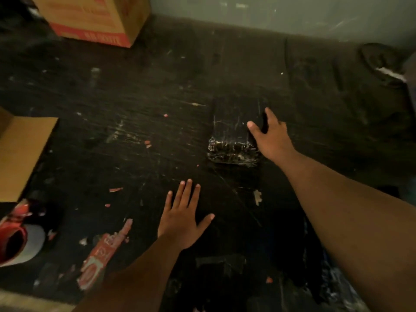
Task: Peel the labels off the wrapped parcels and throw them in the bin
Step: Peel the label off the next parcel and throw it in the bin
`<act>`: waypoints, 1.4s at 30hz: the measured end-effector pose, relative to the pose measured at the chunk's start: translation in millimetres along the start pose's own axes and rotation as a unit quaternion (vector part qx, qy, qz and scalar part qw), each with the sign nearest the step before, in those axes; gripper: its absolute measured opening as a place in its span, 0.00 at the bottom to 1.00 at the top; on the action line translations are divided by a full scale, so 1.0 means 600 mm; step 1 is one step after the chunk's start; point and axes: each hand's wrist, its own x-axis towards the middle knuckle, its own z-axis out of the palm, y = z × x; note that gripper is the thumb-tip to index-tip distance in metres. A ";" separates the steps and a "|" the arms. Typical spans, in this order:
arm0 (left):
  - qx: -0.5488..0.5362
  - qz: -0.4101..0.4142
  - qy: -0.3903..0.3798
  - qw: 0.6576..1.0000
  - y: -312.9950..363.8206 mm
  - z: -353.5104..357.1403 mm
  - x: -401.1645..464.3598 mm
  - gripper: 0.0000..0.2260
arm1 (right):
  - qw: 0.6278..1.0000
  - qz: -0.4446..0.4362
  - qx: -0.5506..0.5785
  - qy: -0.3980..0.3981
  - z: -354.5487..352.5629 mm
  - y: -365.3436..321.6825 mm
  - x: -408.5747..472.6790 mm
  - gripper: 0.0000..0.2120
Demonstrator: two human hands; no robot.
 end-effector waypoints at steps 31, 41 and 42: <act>-0.015 -0.025 0.077 0.997 -0.004 0.084 -0.163 0.31 | 0.988 0.043 0.149 -0.005 0.113 0.209 -0.431 0.28; -0.017 -0.025 0.043 0.999 0.000 0.069 -0.191 0.31 | 0.997 0.034 -0.060 -0.042 0.079 0.182 -0.420 0.31; -0.018 -0.028 0.043 0.999 0.002 0.060 -0.188 0.31 | 0.995 0.021 -0.088 -0.038 0.070 0.175 -0.415 0.30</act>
